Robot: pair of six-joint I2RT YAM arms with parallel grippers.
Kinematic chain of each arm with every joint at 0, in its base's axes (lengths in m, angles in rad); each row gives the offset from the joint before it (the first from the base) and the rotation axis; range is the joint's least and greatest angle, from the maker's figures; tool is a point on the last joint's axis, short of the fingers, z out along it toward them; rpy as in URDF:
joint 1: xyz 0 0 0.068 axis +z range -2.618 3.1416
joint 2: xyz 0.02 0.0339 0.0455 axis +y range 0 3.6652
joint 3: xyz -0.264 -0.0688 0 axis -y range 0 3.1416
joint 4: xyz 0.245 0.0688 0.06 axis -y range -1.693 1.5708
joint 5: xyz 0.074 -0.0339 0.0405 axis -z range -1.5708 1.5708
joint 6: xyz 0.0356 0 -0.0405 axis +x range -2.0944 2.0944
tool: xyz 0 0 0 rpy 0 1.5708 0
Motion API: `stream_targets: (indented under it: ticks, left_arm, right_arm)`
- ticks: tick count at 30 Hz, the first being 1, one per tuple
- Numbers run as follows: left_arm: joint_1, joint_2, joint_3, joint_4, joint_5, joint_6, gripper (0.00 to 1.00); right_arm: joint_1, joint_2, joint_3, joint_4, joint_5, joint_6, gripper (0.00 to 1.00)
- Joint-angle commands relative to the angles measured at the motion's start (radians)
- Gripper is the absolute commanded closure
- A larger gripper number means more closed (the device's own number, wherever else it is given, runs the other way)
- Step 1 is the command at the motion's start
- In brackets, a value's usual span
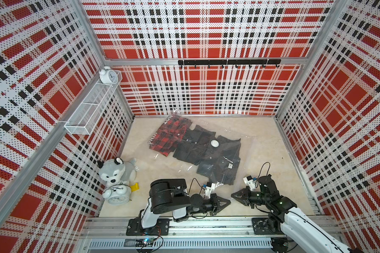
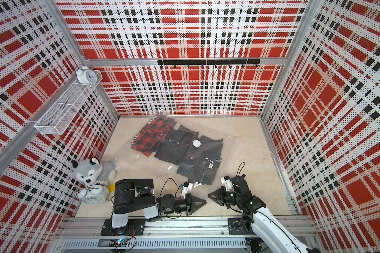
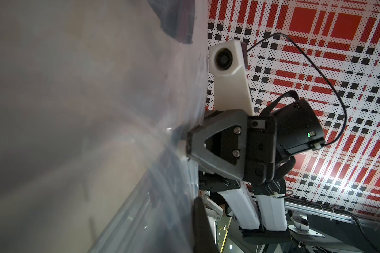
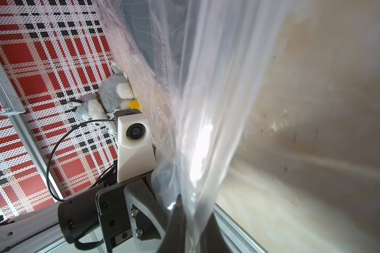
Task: Place the folded shirt into the vacuum bag
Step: Close the vacuum bag at the center of the board.
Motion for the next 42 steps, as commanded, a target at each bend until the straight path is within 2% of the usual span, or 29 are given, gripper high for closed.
stream_targets:
  ticks: [1,15,21,22,25,28,31,34,38,40,42]
  left_arm:
    - [-0.038,-0.036,-0.06,0.239,0.122,0.023,1.0]
    - [-0.041,-0.047,-0.092,0.239,0.124,0.021,1.0]
    - [-0.032,-0.038,-0.069,0.236,0.133,0.018,1.0]
    - [-0.028,-0.034,-0.064,0.238,0.133,0.018,0.95]
    - [-0.01,-0.034,-0.05,0.234,0.125,0.032,0.48]
    - [0.011,-0.049,-0.018,0.189,0.121,0.062,0.28]
    - [0.018,-0.072,0.02,0.109,0.11,0.105,0.18]
    - [0.013,-0.132,0.05,-0.023,0.077,0.165,0.12]
    - [-0.008,-0.301,0.13,-0.452,-0.018,0.349,0.04]
    - [-0.018,-0.39,0.188,-0.7,-0.105,0.462,0.0]
    - [-0.024,-0.447,0.244,-0.897,-0.173,0.556,0.02]
  right_arm:
    - [-0.032,0.026,0.004,-0.044,0.295,-0.013,1.0]
    - [-0.055,0.096,0.02,0.047,0.324,0.0,1.0]
    - [-0.065,0.133,0.031,0.099,0.276,-0.005,1.0]
    - [-0.066,0.129,0.035,0.1,0.264,-0.003,1.0]
    - [-0.066,0.094,0.046,0.106,0.23,0.011,1.0]
    - [-0.067,0.056,0.083,0.048,0.213,0.004,1.0]
    - [-0.067,0.031,0.112,-0.006,0.195,-0.007,1.0]
    - [-0.074,0.037,0.126,-0.031,0.167,-0.02,1.0]
    - [-0.094,0.043,0.146,-0.056,0.137,-0.039,1.0]
    - [-0.114,0.037,0.178,-0.1,0.131,-0.064,1.0]
    - [-0.145,0.034,0.196,-0.137,0.112,-0.086,1.0]
